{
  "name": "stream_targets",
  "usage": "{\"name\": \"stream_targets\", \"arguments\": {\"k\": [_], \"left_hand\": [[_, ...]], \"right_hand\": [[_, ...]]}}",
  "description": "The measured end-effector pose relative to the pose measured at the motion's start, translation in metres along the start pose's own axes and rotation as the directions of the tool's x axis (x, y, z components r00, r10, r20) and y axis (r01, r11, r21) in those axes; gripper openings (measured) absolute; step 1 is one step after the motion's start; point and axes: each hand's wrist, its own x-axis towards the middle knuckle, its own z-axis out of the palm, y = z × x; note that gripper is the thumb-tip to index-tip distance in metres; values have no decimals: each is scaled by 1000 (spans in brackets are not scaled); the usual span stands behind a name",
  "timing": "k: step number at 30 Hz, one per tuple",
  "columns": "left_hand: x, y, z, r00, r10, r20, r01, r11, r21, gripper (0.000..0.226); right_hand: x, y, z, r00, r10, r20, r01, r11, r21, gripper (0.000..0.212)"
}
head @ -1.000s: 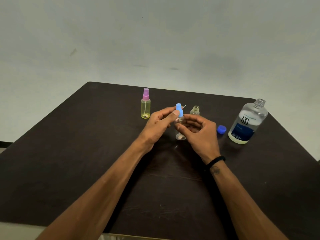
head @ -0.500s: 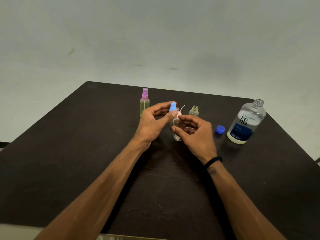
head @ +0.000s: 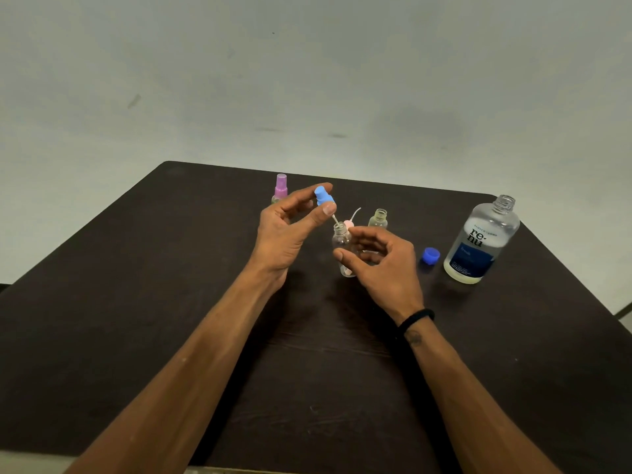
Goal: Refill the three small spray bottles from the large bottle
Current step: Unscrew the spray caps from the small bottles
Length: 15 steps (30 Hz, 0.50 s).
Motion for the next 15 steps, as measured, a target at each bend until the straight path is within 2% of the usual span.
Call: {"name": "stream_targets", "arguments": {"k": [3,8,15], "left_hand": [[-1,1,-1,1000,-23,5,23,1000,3,43],[2,4,-2,999,-29,-39,29,1000,2,40],[9,0,-13,975,-69,-211,44,992,-119,30]], "right_hand": [[-1,0,0,1000,3,-2,-3,1000,0,52],[0,-3,-1,1000,10,-4,-10,1000,-10,51],[-1,-5,-2,998,6,-64,-6,1000,10,45]]}}
